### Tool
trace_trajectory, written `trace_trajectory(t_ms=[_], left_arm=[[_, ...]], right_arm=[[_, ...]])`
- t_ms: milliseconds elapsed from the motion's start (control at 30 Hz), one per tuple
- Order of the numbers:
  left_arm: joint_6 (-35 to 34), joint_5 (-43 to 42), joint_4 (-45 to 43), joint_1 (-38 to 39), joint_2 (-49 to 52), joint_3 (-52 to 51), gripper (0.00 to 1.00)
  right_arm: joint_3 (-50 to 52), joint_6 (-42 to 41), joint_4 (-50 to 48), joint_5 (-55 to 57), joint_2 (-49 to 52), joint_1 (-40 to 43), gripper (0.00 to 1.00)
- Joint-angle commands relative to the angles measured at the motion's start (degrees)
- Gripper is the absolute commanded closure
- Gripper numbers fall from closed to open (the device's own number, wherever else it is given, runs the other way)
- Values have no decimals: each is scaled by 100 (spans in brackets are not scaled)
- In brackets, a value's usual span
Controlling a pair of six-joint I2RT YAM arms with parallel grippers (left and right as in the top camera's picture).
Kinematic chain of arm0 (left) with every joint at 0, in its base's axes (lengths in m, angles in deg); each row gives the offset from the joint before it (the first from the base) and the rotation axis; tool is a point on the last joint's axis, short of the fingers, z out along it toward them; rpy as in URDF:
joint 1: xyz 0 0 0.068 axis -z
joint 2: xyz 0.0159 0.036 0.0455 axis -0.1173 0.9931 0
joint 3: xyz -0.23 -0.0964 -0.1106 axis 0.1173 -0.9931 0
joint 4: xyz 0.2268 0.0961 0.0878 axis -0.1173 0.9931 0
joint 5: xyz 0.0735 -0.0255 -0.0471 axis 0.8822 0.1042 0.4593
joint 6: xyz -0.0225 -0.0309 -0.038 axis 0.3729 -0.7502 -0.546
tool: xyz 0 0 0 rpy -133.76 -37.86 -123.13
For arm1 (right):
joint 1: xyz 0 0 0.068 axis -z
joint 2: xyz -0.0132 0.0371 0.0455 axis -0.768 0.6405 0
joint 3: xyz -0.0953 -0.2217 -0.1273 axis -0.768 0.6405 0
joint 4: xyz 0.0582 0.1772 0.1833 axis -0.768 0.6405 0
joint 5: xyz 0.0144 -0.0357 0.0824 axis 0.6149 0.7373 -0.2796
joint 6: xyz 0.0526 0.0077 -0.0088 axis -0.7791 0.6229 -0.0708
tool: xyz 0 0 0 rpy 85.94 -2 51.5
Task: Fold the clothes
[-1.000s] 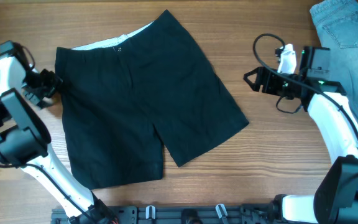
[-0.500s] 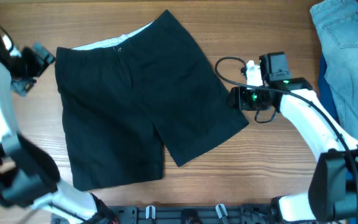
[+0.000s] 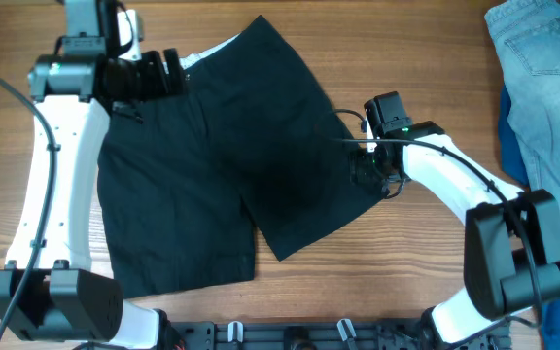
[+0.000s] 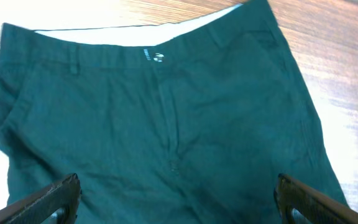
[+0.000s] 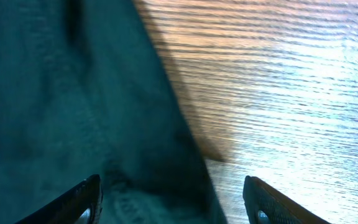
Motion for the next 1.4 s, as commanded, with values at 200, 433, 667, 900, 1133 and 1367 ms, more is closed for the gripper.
trace_trajectory(t_ms=[200,433,667,900,1133,1367], left_arm=[[243,317,22,105,61,-13,0],[393,391,2,105,63,-13,0],[393,391,-4,107,72,-13,0],[391,306,-153,122,404,-13,0],[396,304,-476,120,1180,-13,0],[568,549,-1117,79,1349,-13,0]], right_arm=[[-70,-245,-221,-155,356,-17,91],[-72,-431,-1617,229,356,310,96],[-79,-247,-2898,-199,560,1491,96],[-1025,175,-3305,-962,1803,2061,96],[-2863,173,-2380,-1043,2640,2105,96],[-3550,278,-1993,-848,2640,2592,96]])
